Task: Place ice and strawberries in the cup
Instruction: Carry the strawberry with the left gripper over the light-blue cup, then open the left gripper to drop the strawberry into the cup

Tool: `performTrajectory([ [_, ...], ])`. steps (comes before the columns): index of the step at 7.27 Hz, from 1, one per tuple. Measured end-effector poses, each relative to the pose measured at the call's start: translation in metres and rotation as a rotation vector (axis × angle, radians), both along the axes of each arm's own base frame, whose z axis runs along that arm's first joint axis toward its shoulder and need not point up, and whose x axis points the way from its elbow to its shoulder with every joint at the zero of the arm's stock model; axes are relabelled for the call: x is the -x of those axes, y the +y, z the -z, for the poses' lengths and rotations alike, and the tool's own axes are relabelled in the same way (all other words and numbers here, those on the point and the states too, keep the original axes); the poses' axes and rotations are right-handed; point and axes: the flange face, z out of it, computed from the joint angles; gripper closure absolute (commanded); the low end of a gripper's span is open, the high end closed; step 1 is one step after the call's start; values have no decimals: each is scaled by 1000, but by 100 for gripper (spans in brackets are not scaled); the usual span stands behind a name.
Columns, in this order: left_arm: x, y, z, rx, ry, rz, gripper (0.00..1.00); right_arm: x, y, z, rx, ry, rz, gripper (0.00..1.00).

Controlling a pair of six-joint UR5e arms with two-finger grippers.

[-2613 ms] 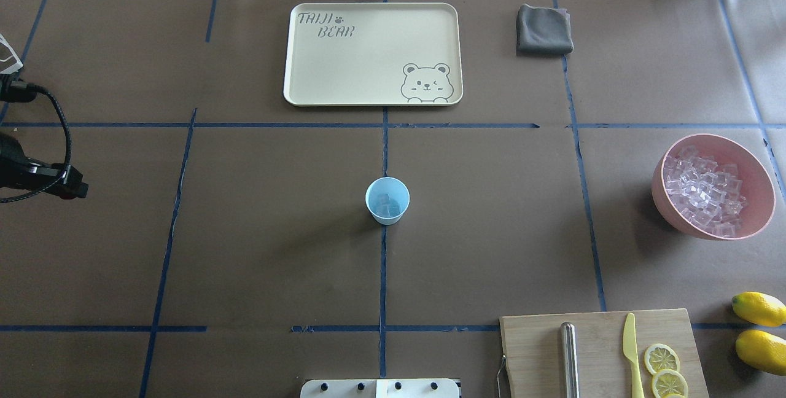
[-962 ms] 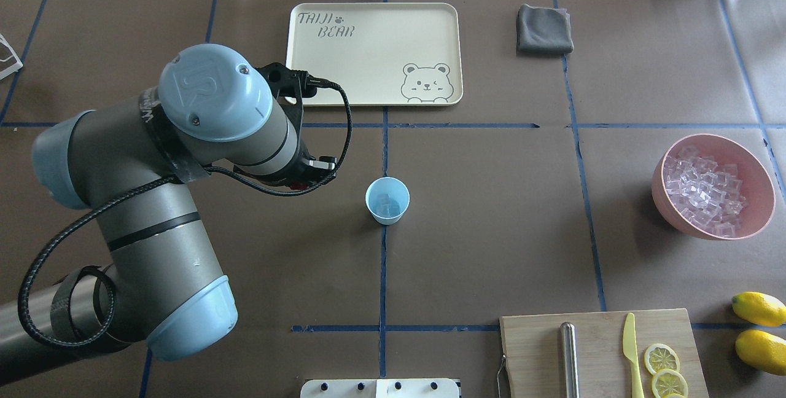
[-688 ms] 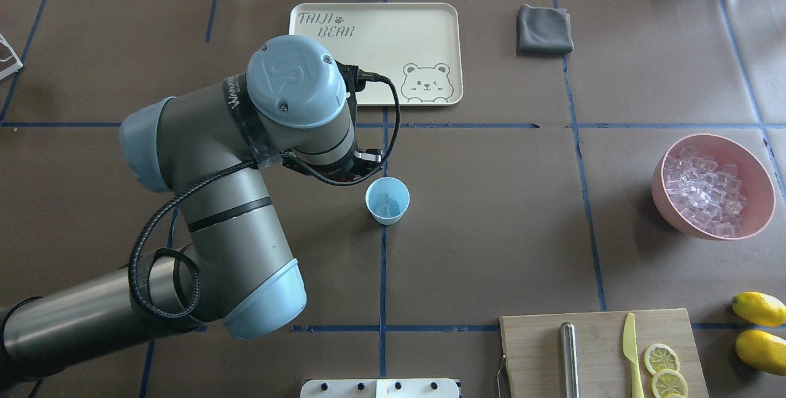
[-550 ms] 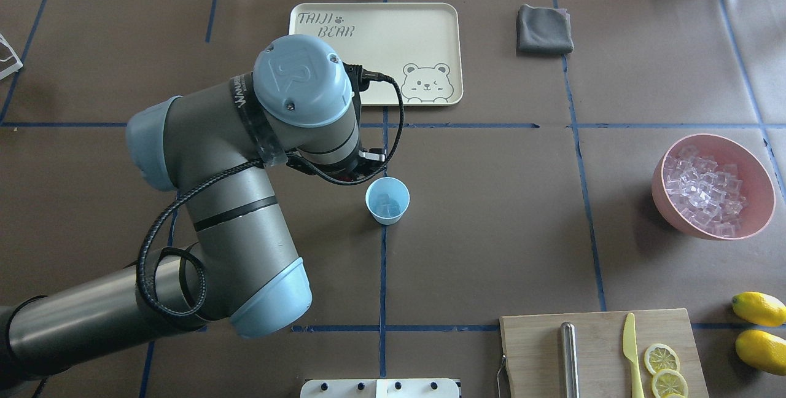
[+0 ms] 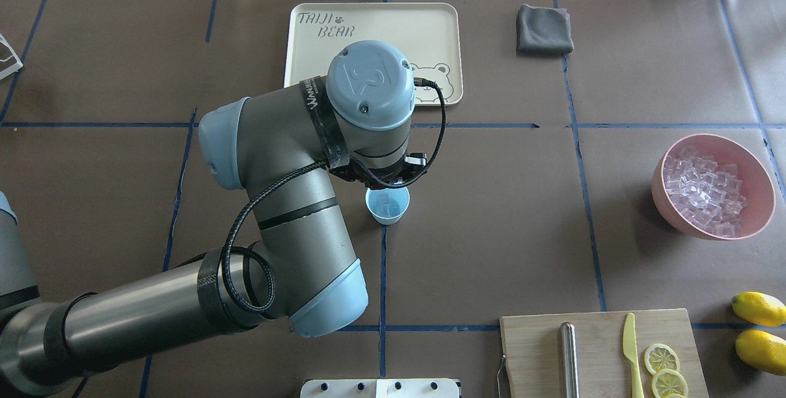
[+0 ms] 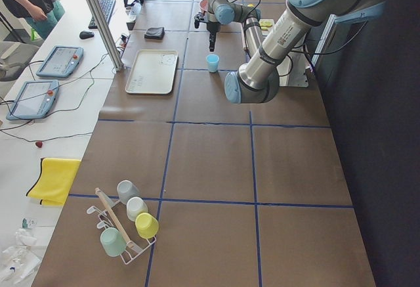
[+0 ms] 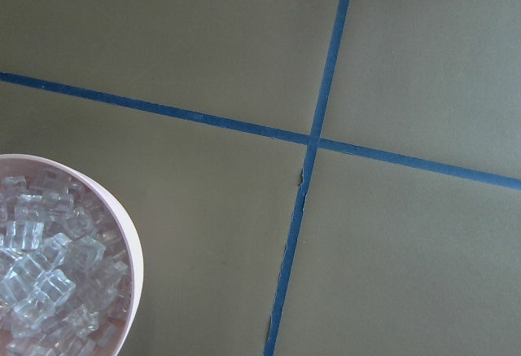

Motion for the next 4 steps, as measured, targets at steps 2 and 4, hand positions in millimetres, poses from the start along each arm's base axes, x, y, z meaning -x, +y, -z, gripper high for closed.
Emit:
performTrajectory([
  [2,-2,0,5,10,22,18,0,0,1,-1,2,0,-1,0],
  [4,-4,-2,8,24,49,42,0,0,2,-1,2,0,0,0],
])
